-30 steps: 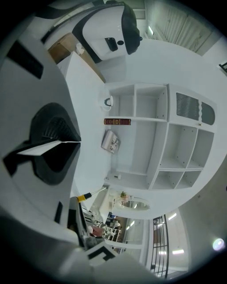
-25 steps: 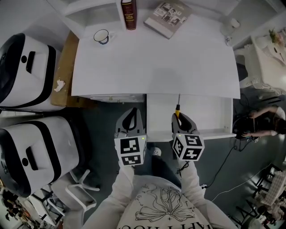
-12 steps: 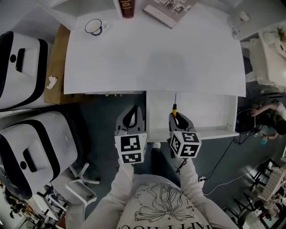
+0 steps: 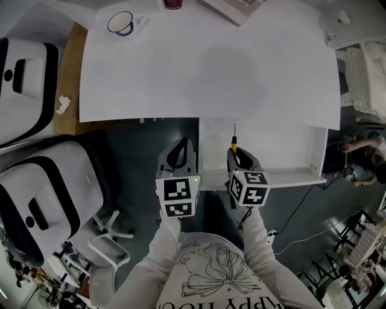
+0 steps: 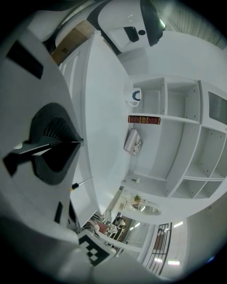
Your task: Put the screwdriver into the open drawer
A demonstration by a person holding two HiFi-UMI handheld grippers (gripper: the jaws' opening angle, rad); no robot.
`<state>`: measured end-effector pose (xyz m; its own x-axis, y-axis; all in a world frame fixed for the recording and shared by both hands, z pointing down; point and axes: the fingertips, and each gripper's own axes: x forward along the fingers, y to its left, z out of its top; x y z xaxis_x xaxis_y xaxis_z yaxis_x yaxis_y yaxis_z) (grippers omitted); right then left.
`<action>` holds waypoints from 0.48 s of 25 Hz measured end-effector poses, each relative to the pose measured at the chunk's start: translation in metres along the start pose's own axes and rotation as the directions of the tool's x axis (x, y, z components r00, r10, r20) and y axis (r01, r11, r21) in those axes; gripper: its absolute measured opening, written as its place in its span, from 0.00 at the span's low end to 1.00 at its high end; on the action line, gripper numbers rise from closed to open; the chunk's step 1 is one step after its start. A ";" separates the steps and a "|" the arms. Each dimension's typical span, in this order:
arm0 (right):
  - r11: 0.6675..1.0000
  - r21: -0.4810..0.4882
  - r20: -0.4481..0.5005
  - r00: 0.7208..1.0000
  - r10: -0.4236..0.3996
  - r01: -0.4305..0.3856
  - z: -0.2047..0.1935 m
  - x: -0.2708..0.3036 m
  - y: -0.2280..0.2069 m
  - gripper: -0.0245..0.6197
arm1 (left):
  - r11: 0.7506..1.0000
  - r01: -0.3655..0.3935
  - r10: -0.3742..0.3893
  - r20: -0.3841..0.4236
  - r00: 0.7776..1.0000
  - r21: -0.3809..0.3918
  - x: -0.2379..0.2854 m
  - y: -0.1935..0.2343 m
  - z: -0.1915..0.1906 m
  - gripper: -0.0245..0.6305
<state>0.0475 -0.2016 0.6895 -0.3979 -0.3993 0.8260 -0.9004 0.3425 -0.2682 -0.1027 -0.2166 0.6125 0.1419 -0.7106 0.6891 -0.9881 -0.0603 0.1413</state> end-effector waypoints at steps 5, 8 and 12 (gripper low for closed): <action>1.000 -0.005 -0.053 0.999 0.009 -0.009 -0.009 0.016 -0.001 0.15 | 1.000 -0.002 0.002 -0.019 1.000 -0.008 0.008 0.005 -0.008 0.05; 1.000 -0.002 -0.103 0.995 0.017 -0.017 -0.017 0.027 -0.004 0.15 | 1.000 0.002 -0.002 -0.026 1.000 -0.018 0.013 0.006 -0.013 0.05; 1.000 0.000 -0.159 0.987 0.011 -0.011 -0.028 0.043 -0.009 0.15 | 1.000 -0.005 0.004 -0.041 0.999 -0.030 0.019 0.011 -0.022 0.05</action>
<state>0.0434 -0.1976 0.7415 -0.3746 -0.2557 0.8912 -0.8960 0.3471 -0.2770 -0.1096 -0.2151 0.6428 0.1401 -0.6812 0.7186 -0.9867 -0.0355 0.1587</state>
